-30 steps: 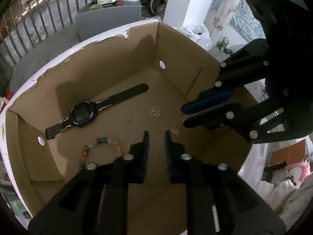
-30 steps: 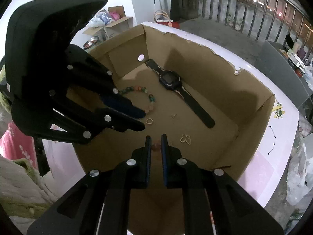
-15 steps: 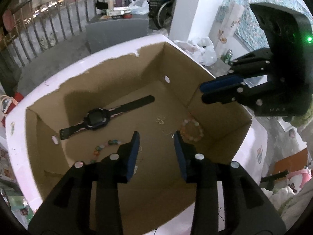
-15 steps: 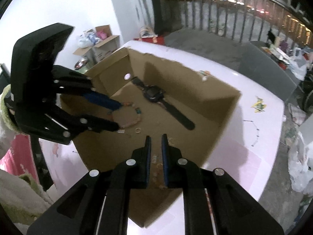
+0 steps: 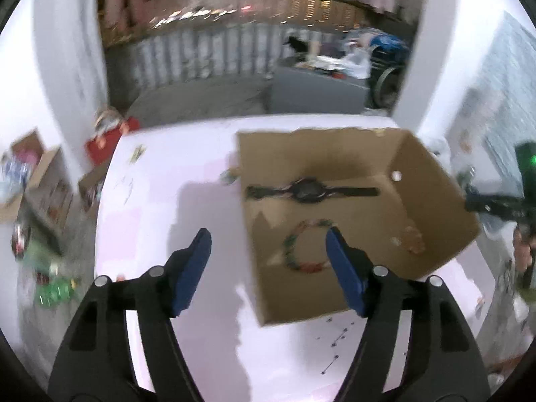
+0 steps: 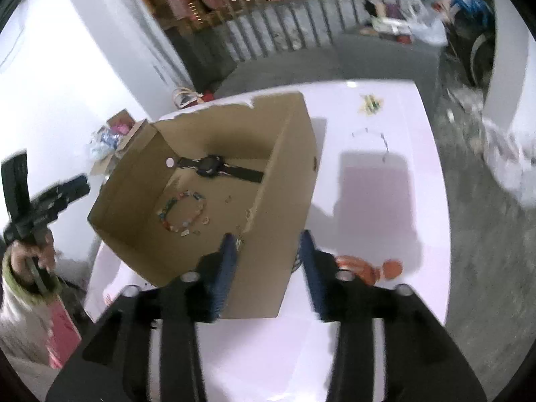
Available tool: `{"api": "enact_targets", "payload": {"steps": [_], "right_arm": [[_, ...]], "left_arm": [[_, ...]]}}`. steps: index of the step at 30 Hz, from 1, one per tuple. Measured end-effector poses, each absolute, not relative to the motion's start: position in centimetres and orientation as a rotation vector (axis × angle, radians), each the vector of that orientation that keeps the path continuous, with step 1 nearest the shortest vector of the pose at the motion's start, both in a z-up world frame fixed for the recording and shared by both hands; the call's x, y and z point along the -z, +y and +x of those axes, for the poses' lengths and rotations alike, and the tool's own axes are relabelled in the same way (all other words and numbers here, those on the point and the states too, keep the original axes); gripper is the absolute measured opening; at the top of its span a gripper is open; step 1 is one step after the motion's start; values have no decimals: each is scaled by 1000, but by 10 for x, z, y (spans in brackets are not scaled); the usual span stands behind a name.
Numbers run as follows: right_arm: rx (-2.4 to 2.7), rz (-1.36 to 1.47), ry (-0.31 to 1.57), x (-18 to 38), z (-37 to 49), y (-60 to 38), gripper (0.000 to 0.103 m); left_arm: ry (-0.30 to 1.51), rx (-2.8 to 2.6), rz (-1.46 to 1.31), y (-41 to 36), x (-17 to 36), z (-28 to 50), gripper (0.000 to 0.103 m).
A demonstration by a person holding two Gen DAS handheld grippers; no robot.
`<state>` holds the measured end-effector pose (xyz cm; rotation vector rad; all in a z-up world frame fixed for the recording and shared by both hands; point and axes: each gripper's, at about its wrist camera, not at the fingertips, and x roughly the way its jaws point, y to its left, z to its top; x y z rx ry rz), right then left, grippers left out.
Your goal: Organize jewelry
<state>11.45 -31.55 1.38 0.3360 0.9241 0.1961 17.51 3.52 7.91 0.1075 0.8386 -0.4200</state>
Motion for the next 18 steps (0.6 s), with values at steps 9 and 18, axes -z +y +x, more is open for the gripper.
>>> {"api": "enact_targets", "payload": {"steps": [9,18], "right_arm": [[-222,410,993,11,126,-296,32],[-211,352,1014,5,123,-289,32]], "left_arm": [[1005,441,-53,41,-31,189,67],[1019,445,-49,12,-25,167,75]]}}
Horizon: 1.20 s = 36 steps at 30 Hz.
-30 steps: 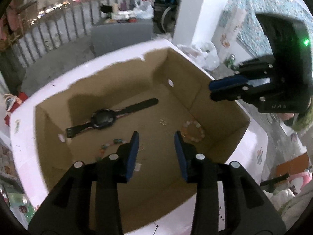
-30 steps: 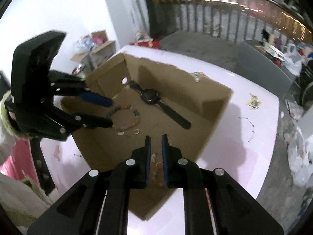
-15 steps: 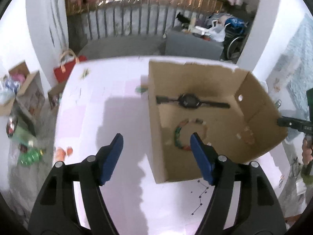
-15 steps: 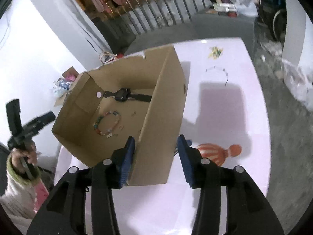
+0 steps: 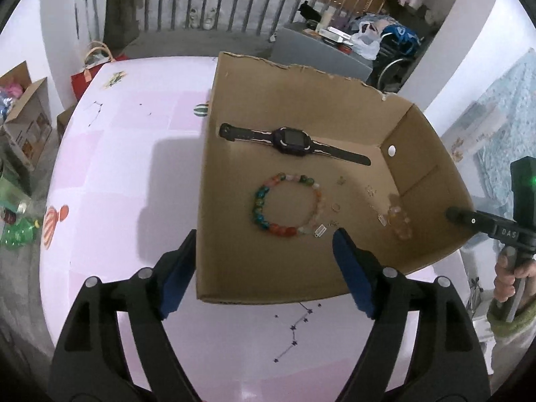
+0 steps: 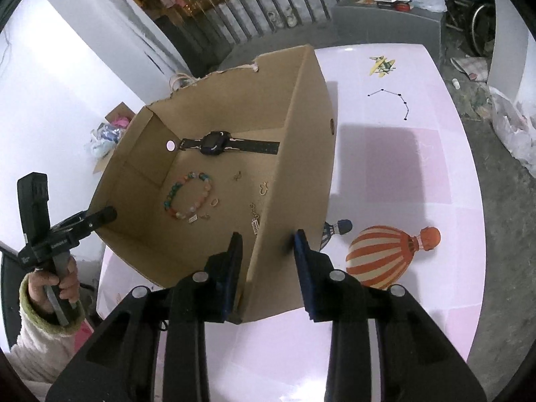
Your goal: Organize jewelry
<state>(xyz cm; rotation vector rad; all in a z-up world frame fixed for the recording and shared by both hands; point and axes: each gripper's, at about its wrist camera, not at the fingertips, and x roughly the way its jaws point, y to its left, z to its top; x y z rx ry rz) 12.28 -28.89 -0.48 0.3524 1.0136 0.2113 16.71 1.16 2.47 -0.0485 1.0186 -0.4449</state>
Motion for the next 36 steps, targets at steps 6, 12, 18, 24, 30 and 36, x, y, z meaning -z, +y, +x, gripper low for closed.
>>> {"api": "enact_targets", "payload": {"steps": [6,12,18,24,30,36], "right_arm": [[-206,354,1002,2,106,-295,32],[-186,322,1012,6,86,-289,32],[-176,325,981,10,74,-289,32],[-132,362,907,7,53,-294,44],[-25,248,766,-23,0,-277,73],[25,177,697,-34,-35,-256,91]], "left_arm": [[1015,465,-78,17,-30,147,76],[1016,468,-83,23,-26,117,76],[1008,457,-75,23,-25,104,76],[934,380,-37,25,-30,93,79],[758,295,42,26,-55,58,87],[693,228,45,26,-67,21,91]]}}
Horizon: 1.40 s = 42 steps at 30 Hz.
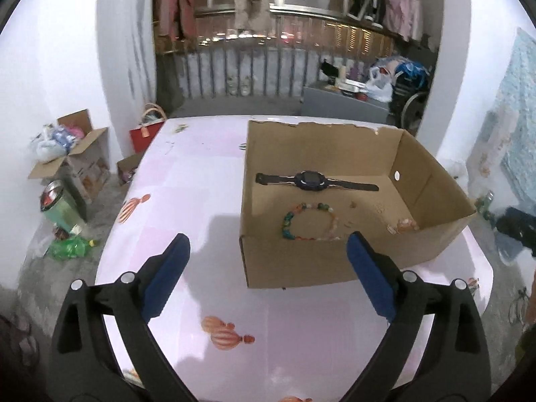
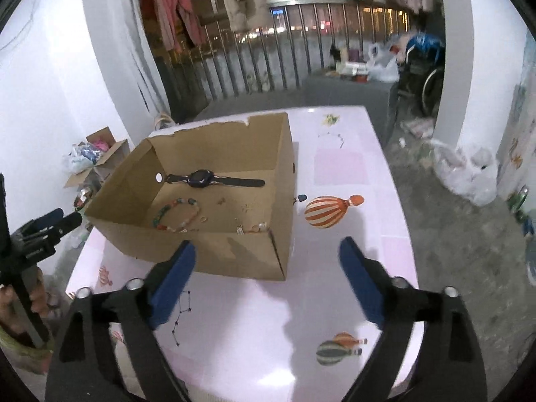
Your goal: Organize jewelry
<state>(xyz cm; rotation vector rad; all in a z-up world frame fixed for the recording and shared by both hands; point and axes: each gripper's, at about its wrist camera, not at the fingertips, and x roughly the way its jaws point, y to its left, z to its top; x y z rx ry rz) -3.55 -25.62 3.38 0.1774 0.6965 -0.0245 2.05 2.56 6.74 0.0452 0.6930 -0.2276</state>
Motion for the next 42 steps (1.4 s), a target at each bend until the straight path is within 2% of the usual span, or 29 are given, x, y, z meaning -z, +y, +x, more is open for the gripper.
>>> {"api": "enact_targets", "payload": {"steps": [5,15,21,32,42], "right_arm": [[132,138,730,-31,-42,-250,95],[189,68,721,-37,-46,-254,97],[236,-38,676,-41,-48,-246,97],[256,156,697,-24,-44,-261,97],[246,132,763,-19,-42,-249,97]], "left_arm": [[717,133,31,20,-64,6,95],[682,136,225,-1,-62,0,95],[692,151,156,2,-62,2,95],[775,167,58,11,-47,10,95],[814,149,57,14,-44,15,95]]}}
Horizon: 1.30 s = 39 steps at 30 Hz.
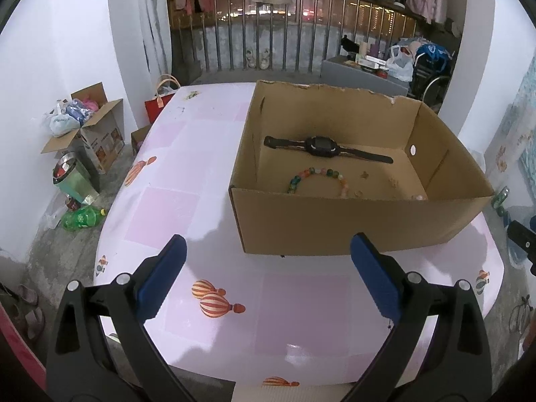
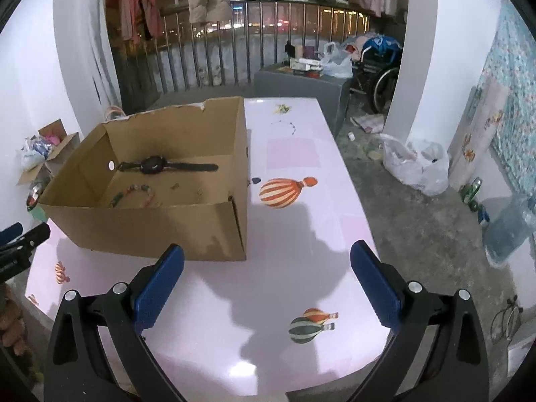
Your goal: Organize jewelry
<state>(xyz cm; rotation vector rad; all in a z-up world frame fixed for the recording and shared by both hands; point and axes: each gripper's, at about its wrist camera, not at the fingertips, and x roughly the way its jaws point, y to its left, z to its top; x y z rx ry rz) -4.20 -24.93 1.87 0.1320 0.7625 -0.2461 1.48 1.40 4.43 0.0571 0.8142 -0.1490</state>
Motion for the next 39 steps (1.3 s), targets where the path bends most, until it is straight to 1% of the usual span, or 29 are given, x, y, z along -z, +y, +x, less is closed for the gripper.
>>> {"api": "enact_targets", "payload": {"steps": [27,39], "right_arm": [[258,131,803,-18,-36,-248,97],[271,117,797,-19,-39,-248,97]], "left_arm": [[881,115,37,20,-39,20,95],[867,119,51,15,-44,18,95]]}}
